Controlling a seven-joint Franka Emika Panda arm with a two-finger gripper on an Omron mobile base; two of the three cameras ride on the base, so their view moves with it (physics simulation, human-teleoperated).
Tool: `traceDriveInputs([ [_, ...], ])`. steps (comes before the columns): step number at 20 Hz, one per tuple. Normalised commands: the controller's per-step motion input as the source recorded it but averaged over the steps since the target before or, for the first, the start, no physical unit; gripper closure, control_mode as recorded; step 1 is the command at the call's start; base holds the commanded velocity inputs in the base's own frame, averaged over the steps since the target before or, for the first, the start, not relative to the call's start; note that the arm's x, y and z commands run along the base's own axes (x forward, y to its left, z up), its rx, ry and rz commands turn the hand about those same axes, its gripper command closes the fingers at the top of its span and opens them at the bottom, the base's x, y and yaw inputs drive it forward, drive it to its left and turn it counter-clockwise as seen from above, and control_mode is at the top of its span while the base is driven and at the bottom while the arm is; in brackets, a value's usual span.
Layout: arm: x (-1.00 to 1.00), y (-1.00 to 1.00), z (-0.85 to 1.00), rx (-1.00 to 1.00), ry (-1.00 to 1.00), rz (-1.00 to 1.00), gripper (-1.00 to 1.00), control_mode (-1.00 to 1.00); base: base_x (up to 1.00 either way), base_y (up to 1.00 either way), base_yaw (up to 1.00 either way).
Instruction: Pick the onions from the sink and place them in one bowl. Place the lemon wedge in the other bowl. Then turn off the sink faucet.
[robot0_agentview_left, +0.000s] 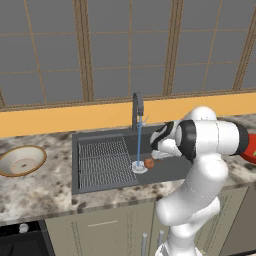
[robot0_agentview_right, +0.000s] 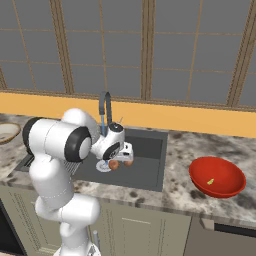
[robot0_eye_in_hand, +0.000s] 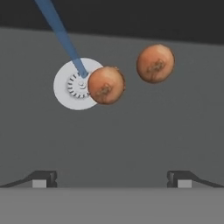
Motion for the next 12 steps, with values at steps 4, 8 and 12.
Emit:
traceDriveInputs([
  [4, 0.32, 0.05, -0.28, 0.0, 0.0, -0.01, -1.0, -1.0, 0.0, 0.0, 0.0],
  [8, 0.29, 0.03, -0.36, 0.0, 0.0, -0.01, -1.0, -1.0, 0.0, 0.0, 0.0],
  [12, 0.27, 0.01, -0.37, 0.0, 0.0, -0.01, -1.0, -1.0, 0.0, 0.0, 0.0],
])
